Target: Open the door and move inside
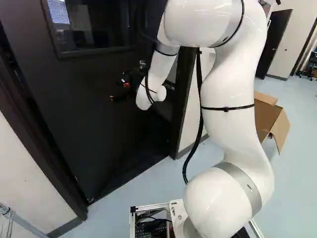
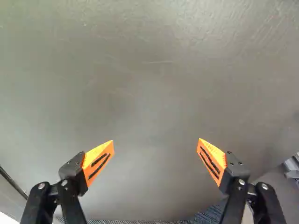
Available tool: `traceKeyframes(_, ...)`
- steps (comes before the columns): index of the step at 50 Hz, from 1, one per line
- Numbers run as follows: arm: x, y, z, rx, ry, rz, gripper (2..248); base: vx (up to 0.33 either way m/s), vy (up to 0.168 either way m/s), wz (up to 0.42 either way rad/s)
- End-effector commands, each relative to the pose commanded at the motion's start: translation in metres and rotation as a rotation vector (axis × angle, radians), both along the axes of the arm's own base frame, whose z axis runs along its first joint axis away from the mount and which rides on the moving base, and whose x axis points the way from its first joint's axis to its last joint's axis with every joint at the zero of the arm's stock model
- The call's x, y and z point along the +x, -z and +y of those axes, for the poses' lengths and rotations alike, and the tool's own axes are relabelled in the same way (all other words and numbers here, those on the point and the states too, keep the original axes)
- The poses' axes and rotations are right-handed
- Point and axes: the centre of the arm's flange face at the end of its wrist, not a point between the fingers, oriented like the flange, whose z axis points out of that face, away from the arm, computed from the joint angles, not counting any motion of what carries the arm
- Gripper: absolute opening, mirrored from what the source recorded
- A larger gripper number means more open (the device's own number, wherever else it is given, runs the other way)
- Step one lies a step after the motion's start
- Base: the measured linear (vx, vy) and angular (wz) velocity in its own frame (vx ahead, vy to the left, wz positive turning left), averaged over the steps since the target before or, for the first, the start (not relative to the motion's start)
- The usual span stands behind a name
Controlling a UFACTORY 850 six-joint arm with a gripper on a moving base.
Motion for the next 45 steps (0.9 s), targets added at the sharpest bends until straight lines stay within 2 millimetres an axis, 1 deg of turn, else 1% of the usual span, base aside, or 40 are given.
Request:
traceKeyframes(12,0.004,0.001,0.016,0.002,-0.024,-0.006,247,0.000,0.000,0.000)
traceKeyframes(45,0.029,0.006,0.058,0.012,-0.076,-0.033,247,0.000,0.000,0.000)
